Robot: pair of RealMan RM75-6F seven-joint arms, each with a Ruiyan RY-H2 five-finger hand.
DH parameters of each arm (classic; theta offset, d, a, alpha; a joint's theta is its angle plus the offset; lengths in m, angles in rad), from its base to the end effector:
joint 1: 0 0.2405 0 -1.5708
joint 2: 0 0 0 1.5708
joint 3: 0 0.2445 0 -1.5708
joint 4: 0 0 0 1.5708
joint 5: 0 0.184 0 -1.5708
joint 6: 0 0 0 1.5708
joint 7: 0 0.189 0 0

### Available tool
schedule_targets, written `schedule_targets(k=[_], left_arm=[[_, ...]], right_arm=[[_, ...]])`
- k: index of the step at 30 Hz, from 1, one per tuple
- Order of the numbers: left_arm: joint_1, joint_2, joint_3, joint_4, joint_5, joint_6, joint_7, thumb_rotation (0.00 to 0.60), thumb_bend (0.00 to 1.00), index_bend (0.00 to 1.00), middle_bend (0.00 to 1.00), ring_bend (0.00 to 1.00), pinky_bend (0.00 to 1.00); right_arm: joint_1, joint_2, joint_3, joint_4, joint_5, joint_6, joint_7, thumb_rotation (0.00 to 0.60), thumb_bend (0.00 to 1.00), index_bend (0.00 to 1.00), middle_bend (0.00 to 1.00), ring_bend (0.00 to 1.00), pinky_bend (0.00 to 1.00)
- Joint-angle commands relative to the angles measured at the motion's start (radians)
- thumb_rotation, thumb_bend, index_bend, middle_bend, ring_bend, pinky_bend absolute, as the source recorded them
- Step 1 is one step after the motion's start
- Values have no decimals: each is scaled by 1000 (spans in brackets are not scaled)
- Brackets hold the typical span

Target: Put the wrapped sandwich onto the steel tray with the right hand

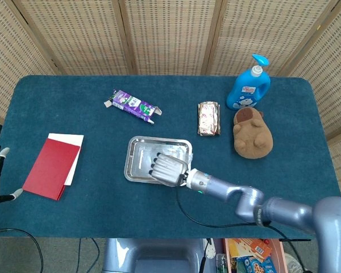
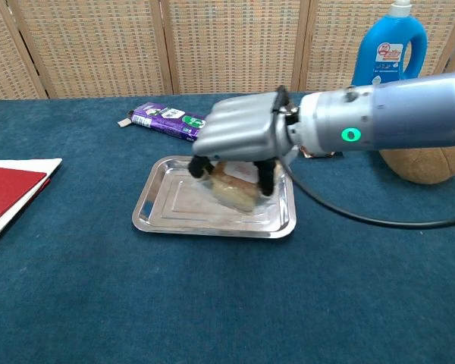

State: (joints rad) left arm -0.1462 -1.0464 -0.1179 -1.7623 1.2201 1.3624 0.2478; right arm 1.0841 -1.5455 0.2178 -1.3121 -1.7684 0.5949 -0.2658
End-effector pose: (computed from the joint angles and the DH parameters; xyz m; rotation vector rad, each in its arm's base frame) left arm -0.3009 0.2461 0.1919 -1.3046 -0.9283 -0.6710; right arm 0.0043 -0.3633 -0.0557 2.5010 0.0650 0.8351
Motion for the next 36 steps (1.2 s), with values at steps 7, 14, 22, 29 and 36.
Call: schedule_targets(k=[7,14,22,29,36], left_arm=[[-12,-3,-7,19,-42,-24,-1,600,0,0,0,0,0],[-15,0,-6,17,-52,-26,-2,600,0,0,0,0,0],[-14,-2,0,10,-42,-11,5,600,0,0,0,0,0],[-9,-4,20,3,1,0,3,600,0,0,0,0,0],[3,0,36,-10,53,28,-12,600,0,0,0,0,0]], right_arm=[[111,-206,66,230,185,-81,-168,600,185,352,280,273,281],[90,-165,74,153,313,-77,-291,600,0,0,0,0,0],[-16,51,72,-92,349,103,-347,600,0,0,0,0,0],[-195,278,17,-200,285,320,-200,600,0,0,0,0,0],[-434,396,-98,-145,212,586,120,600,0,0,0,0,0]])
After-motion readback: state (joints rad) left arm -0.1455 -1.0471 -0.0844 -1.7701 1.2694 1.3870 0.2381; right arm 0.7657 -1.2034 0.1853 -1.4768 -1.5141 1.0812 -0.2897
